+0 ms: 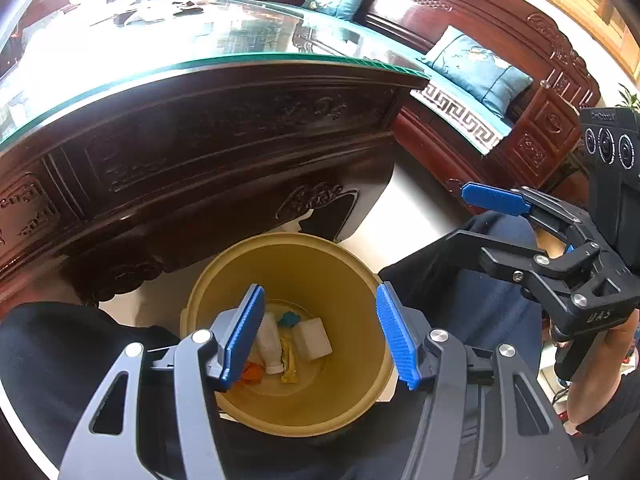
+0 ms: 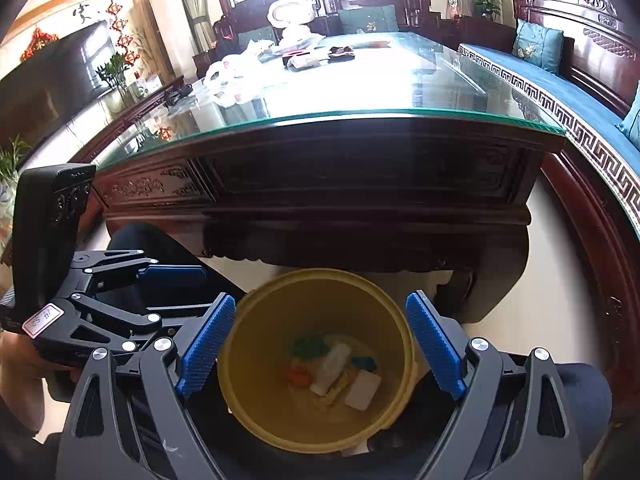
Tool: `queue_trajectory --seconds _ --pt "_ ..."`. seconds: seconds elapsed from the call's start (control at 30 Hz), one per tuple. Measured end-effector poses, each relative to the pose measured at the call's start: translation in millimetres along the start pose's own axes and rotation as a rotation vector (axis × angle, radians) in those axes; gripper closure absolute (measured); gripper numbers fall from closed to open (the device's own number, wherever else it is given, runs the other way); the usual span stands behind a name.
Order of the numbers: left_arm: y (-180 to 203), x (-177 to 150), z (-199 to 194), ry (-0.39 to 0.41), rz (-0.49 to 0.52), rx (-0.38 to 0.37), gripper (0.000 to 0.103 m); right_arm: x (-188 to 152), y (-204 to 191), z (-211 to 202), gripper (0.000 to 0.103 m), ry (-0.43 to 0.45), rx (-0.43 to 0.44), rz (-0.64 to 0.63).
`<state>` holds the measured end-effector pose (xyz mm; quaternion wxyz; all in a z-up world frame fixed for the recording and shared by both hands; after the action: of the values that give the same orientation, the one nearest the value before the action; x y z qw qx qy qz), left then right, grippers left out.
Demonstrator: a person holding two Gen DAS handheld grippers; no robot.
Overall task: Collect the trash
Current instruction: 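Open the left tool over the yellow bucket to drop the white bottle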
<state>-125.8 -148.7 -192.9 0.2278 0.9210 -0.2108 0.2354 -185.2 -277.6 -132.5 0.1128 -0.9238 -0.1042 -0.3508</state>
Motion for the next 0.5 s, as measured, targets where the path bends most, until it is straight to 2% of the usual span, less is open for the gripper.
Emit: queue_trajectory --seconds 0.23,0.5 --pt "-10.1 22.5 -12.7 0.037 -0.01 0.021 0.037 24.5 -3.8 -1.8 0.018 0.036 0.012 -0.022" --pt "-31.1 67.2 -40.5 0.154 -0.058 0.064 0.023 68.1 -4.8 2.8 0.018 0.073 0.021 -0.054"
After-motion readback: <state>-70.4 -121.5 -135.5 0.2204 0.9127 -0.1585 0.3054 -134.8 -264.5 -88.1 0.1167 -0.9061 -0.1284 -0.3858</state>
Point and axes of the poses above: each gripper's, at about its wrist camera, not at the fingertips, and z roughly the way its jaws point, y to its right, x to its top, the point moved 4 cm from there along z, roughly the way its jaws point, and after that the axes turned 5 degrees about -z, right-handed, at the moved point
